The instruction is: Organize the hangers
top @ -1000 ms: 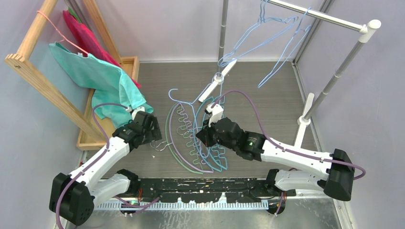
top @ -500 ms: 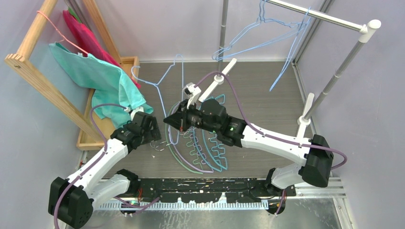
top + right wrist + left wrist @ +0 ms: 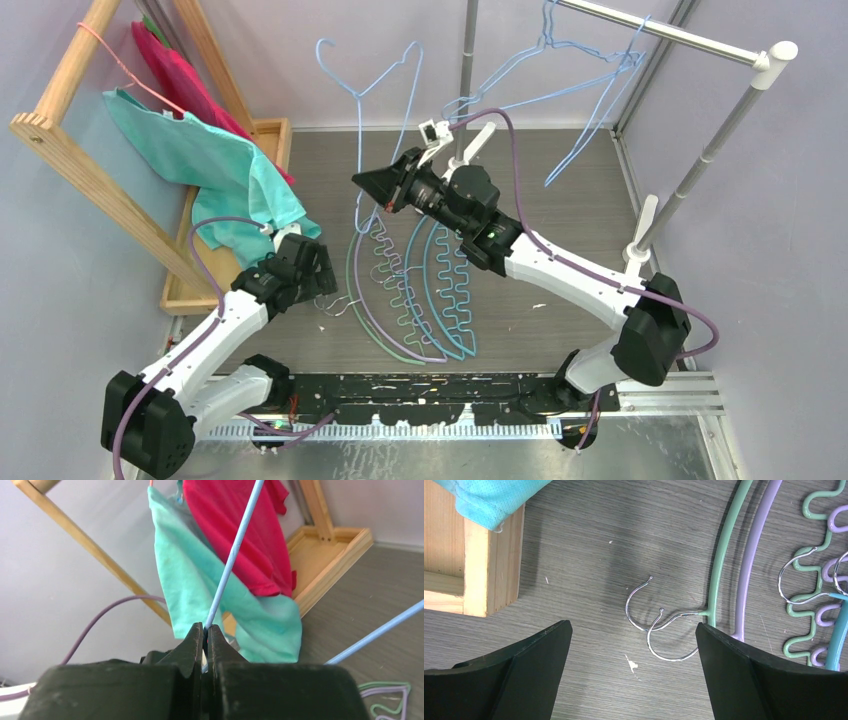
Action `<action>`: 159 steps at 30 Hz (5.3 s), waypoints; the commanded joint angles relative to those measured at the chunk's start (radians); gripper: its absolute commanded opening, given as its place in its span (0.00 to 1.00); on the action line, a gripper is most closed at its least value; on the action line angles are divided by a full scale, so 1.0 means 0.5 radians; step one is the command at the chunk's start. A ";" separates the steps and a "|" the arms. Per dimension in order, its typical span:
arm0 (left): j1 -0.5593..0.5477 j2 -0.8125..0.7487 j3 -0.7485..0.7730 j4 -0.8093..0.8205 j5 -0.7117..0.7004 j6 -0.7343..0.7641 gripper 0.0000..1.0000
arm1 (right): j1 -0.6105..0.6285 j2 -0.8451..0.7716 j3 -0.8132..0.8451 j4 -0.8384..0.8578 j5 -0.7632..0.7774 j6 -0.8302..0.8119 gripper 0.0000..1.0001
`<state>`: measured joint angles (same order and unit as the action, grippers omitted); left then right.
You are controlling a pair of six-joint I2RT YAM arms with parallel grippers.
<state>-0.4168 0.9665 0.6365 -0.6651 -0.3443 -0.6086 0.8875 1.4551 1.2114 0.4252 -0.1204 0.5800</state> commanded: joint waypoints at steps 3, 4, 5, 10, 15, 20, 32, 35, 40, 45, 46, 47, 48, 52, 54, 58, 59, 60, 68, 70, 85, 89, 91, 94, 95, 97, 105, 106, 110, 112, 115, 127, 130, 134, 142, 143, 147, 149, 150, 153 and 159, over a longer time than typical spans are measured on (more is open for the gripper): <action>0.011 0.021 0.056 0.021 -0.014 0.028 0.98 | -0.039 -0.195 0.086 0.216 0.139 -0.139 0.01; 0.010 0.026 0.054 0.022 -0.009 0.030 0.98 | -0.048 -0.222 0.068 0.213 0.179 -0.150 0.01; 0.010 0.033 0.055 0.023 -0.010 0.030 0.98 | -0.067 -0.250 0.048 0.209 0.215 -0.157 0.01; 0.011 0.045 0.056 0.025 -0.009 0.033 0.98 | -0.195 -0.397 -0.128 0.294 0.323 -0.103 0.01; 0.010 0.049 0.062 0.022 -0.011 0.033 0.98 | -0.229 -0.483 -0.179 0.319 0.343 -0.107 0.01; 0.011 0.043 0.067 0.013 -0.009 0.030 0.98 | -0.300 -0.463 -0.138 0.318 0.385 -0.119 0.01; 0.011 -0.029 0.057 -0.019 -0.017 0.027 0.98 | -0.607 -0.106 0.170 0.538 0.196 0.241 0.01; 0.011 -0.032 0.055 -0.017 -0.017 0.027 0.98 | -0.639 -0.003 0.275 0.588 0.159 0.338 0.01; 0.011 -0.037 0.049 -0.014 -0.011 0.027 0.98 | -0.675 0.118 0.405 0.659 0.210 0.415 0.01; 0.011 -0.046 0.041 -0.004 -0.006 0.028 0.98 | -0.733 0.162 0.430 0.661 0.278 0.496 0.01; 0.009 -0.043 0.038 0.001 -0.003 0.030 0.98 | -0.752 0.164 0.416 0.669 0.283 0.535 0.01; 0.009 -0.039 0.037 0.001 -0.003 0.030 0.98 | -0.770 0.164 0.401 0.674 0.290 0.564 0.01; 0.011 -0.032 0.036 0.002 -0.002 0.030 0.98 | -0.790 0.166 0.386 0.674 0.299 0.599 0.01; 0.011 -0.017 0.040 0.008 0.004 0.035 0.98 | -0.866 0.189 0.373 0.646 0.293 0.727 0.01; 0.011 -0.015 0.037 0.011 0.002 0.036 0.98 | -0.901 0.204 0.363 0.659 0.287 0.796 0.01; 0.011 -0.009 0.031 0.020 0.003 0.036 0.98 | -0.948 0.219 0.337 0.637 0.281 0.906 0.01; 0.010 -0.005 0.029 0.024 0.003 0.036 0.98 | -0.956 0.216 0.317 0.643 0.282 0.930 0.01; 0.011 0.003 0.028 0.028 0.002 0.036 0.98 | -0.962 0.210 0.294 0.642 0.283 0.950 0.01; 0.011 0.028 0.023 0.043 0.005 0.039 0.98 | -0.980 0.141 0.160 0.528 0.312 1.023 0.01; 0.013 0.029 0.019 0.048 0.006 0.039 0.98 | -0.980 0.115 0.128 0.501 0.327 1.027 0.01; 0.011 0.023 0.016 0.056 0.011 0.042 0.98 | -0.977 -0.207 -0.048 0.237 0.442 0.841 0.50; 0.011 0.039 0.022 0.051 0.007 0.042 0.98 | -0.977 -0.370 -0.103 0.079 0.495 0.720 0.62; 0.011 0.040 0.022 0.050 0.008 0.042 0.98 | -0.977 -0.449 -0.124 0.000 0.534 0.634 0.65; 0.011 0.039 0.022 0.051 0.009 0.042 0.98 | -0.975 -0.558 -0.124 -0.145 0.612 0.482 0.73; 0.011 0.039 0.022 0.053 0.008 0.042 0.98 | -0.975 -0.586 -0.117 -0.201 0.645 0.427 0.73; 0.011 0.043 0.022 0.052 0.009 0.042 0.98 | -0.974 -0.636 -0.091 -0.303 0.738 0.317 0.74; 0.009 0.070 0.028 0.057 0.005 0.045 0.98 | -0.971 -0.466 0.334 -0.568 0.536 -0.156 0.85; 0.011 0.073 0.028 0.058 0.002 0.044 0.98 | -0.969 -0.418 0.454 -0.595 0.441 -0.196 0.87; 0.011 0.083 0.031 0.060 -0.004 0.045 0.98 | -0.956 -0.218 0.754 -0.633 0.222 -0.327 0.93; 0.011 0.085 0.034 0.064 -0.004 0.048 0.98 | -0.954 -0.110 0.888 -0.669 0.183 -0.376 0.98; 0.013 0.086 0.034 0.068 -0.009 0.048 0.98 | -0.953 0.038 1.050 -0.677 0.171 -0.421 1.00; 0.011 0.095 0.038 0.080 -0.027 0.051 0.98 | -0.896 0.433 1.291 -0.324 0.185 -0.622 1.00; 0.011 0.101 0.037 0.087 -0.026 0.053 0.98 | -0.838 0.464 1.292 -0.203 0.312 -0.759 1.00; 0.011 0.111 0.043 0.090 -0.023 0.058 0.98 | -0.788 0.520 1.283 -0.064 0.468 -0.893 1.00; 0.011 0.111 0.035 0.104 0.002 0.064 0.98 | -0.692 0.716 1.390 0.075 0.937 -1.256 1.00; 0.011 0.113 0.034 0.104 0.004 0.064 0.98 | -0.692 0.746 1.424 0.062 0.987 -1.274 1.00; 0.011 0.104 0.031 0.104 0.006 0.064 0.98 | -0.689 0.809 1.478 0.084 1.139 -1.346 1.00; 0.011 0.099 0.028 0.102 0.008 0.064 0.98 | -0.688 0.822 1.468 0.127 1.211 -1.399 1.00; 0.011 0.098 0.028 0.100 0.012 0.062 0.98 | -0.689 0.823 1.455 0.157 1.241 -1.432 1.00; 0.011 0.085 0.020 0.091 0.014 0.064 0.98 | -0.697 0.833 1.450 0.223 1.292 -1.517 1.00; 0.011 0.075 0.012 0.097 0.024 0.063 0.98 | -0.772 0.786 1.401 0.234 1.351 -1.534 1.00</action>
<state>-0.4168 1.0222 0.6365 -0.6437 -0.3363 -0.5861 0.5259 1.8938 1.8977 0.4614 0.5018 -0.1516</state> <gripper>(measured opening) 0.980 0.999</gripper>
